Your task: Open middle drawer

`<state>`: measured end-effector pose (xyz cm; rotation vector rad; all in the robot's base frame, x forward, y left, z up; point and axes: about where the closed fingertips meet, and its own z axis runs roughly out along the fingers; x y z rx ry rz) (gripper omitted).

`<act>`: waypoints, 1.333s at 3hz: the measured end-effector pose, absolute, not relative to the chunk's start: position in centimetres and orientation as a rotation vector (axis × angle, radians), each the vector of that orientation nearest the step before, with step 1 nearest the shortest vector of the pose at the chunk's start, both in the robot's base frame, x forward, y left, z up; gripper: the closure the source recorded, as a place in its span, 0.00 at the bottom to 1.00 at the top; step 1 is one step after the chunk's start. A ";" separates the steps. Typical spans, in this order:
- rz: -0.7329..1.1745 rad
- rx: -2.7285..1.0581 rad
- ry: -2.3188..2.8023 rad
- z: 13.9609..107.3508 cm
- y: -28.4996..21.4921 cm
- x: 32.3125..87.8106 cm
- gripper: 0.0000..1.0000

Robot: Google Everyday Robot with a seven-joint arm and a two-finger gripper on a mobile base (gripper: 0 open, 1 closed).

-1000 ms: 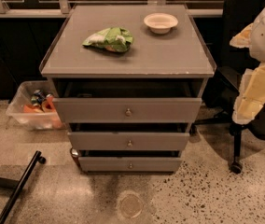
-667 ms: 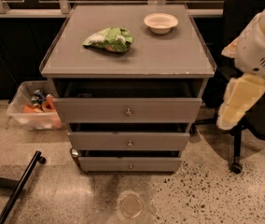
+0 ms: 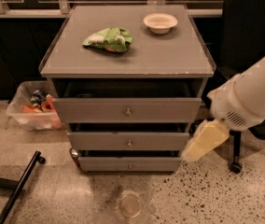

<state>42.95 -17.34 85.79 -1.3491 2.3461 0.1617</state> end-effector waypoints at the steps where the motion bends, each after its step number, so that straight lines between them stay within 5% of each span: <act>1: 0.271 -1.190 2.361 81.6 -14.4 41.7 0.00; 4: 0.253 -1.187 2.326 78.2 -12.5 44.4 0.00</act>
Offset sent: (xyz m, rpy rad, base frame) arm -0.0120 0.0247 -0.0361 0.0949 0.0137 -0.0739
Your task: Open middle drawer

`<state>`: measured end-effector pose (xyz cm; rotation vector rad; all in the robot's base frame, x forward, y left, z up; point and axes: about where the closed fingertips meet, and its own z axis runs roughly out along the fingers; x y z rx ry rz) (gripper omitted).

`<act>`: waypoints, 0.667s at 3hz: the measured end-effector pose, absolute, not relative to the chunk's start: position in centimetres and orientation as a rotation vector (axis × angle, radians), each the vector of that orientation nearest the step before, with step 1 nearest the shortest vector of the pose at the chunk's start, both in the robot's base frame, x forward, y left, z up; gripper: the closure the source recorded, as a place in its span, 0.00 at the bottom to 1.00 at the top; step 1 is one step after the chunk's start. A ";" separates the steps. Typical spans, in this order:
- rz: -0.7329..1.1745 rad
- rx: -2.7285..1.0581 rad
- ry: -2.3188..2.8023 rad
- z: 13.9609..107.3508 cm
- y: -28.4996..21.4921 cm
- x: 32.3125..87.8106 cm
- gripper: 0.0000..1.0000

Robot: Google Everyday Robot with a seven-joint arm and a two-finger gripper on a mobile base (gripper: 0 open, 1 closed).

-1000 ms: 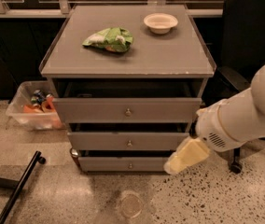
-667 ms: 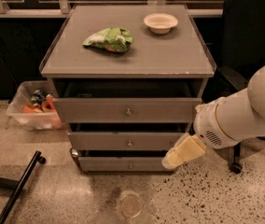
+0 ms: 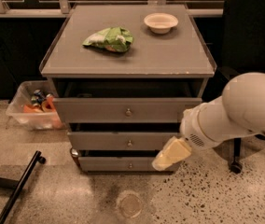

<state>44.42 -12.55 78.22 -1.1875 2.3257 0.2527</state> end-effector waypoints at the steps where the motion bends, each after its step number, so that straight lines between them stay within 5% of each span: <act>1: 0.294 -1.242 2.314 73.5 -10.5 46.2 0.00; 2: 0.350 -1.309 2.259 69.8 -7.5 47.6 0.00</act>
Offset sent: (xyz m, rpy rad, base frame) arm 0.0502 0.0857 -0.1312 0.0793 0.0098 0.2012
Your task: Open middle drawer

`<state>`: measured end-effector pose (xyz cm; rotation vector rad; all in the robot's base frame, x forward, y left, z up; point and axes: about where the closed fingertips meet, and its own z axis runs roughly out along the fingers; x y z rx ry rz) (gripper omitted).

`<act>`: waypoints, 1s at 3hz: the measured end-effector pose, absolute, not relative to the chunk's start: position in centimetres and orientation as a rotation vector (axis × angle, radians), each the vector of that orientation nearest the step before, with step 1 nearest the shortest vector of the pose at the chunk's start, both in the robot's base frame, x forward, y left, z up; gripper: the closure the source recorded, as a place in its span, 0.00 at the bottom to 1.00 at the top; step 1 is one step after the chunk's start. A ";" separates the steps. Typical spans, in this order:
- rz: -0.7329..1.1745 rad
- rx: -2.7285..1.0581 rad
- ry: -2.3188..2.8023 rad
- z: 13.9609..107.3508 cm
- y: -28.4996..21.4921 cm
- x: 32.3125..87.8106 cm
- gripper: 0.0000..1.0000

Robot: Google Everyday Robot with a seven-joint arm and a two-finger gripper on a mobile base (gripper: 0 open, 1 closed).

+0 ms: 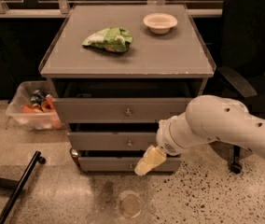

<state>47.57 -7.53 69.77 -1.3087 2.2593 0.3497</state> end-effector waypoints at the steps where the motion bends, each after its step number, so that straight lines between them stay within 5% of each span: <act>1: 0.318 -1.364 2.198 66.6 -4.0 48.8 0.00; 3: 0.165 -1.440 2.114 62.1 -1.0 49.8 0.00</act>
Offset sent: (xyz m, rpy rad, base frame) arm 0.0564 0.0979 -0.1154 -0.0669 -0.1858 -0.2116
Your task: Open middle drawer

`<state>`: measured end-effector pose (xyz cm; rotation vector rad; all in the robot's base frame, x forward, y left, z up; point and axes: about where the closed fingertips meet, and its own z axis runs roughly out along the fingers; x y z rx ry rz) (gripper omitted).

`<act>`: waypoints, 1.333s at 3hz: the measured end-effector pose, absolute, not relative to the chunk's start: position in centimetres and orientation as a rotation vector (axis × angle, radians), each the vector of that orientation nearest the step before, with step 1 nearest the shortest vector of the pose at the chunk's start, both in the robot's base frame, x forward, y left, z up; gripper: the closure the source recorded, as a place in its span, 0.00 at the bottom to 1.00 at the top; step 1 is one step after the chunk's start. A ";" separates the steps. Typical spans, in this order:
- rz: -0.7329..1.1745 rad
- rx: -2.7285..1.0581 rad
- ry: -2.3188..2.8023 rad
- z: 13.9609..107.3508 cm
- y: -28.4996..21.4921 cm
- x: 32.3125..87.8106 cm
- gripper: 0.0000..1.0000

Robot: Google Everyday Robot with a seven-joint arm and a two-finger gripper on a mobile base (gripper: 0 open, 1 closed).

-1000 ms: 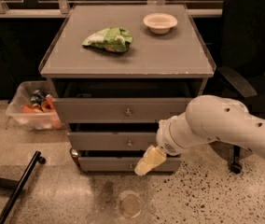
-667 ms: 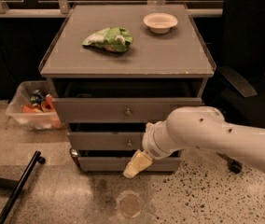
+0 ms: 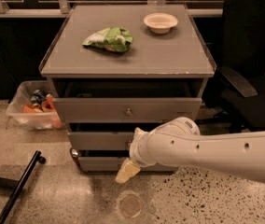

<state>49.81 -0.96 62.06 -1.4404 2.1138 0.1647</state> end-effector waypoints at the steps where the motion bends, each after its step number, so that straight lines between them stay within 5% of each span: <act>1: 0.165 -1.440 2.113 62.1 -0.9 49.8 0.00; 4: 0.250 -1.439 2.102 53.7 -0.9 53.3 0.00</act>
Offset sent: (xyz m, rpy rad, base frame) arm 0.0151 0.0034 -0.0491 -0.0553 0.0702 -0.0164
